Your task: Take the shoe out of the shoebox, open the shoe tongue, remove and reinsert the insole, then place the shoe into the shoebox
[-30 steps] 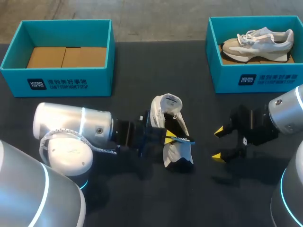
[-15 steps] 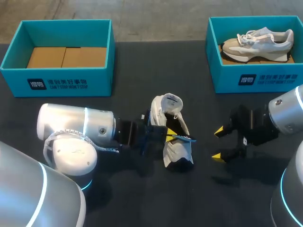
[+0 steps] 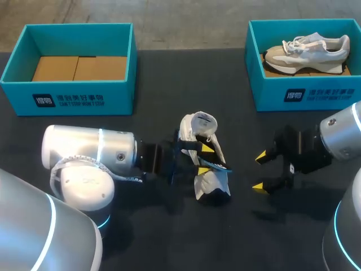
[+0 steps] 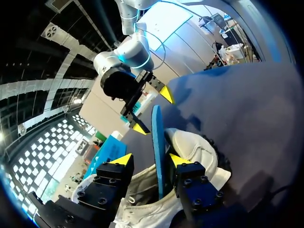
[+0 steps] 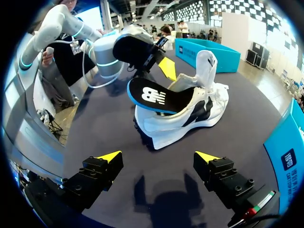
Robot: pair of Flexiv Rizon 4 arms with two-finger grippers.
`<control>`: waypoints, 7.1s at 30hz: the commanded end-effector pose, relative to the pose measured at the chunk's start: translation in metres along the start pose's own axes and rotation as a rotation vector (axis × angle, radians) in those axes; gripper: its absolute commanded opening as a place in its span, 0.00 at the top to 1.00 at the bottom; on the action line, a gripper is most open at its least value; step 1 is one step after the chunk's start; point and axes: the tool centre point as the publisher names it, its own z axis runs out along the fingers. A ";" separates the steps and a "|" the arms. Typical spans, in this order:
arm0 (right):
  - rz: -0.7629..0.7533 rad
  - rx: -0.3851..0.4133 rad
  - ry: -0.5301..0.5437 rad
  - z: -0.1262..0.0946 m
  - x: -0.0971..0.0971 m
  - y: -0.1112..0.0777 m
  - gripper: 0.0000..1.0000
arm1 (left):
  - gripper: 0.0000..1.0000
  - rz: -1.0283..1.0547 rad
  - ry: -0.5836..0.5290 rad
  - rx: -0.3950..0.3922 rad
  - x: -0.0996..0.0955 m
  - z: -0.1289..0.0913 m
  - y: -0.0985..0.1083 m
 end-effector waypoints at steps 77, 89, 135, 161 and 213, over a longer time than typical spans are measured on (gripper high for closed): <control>-0.078 -0.001 -0.030 0.010 -0.022 0.023 0.00 | 1.00 0.039 0.056 -0.003 0.014 0.009 0.021; -0.073 -0.001 -0.033 0.009 -0.023 0.021 0.00 | 0.70 0.055 0.028 0.015 0.001 0.004 0.007; -0.068 -0.006 -0.042 0.009 -0.019 0.022 0.00 | 0.16 0.033 0.020 0.040 -0.010 -0.001 0.000; -0.071 0.078 -0.001 -0.013 -0.017 0.034 0.00 | 0.00 0.141 0.390 0.116 -0.030 -0.021 -0.009; -0.003 0.247 0.029 -0.143 -0.025 0.031 0.00 | 0.00 0.307 1.304 0.042 -0.031 -0.013 0.000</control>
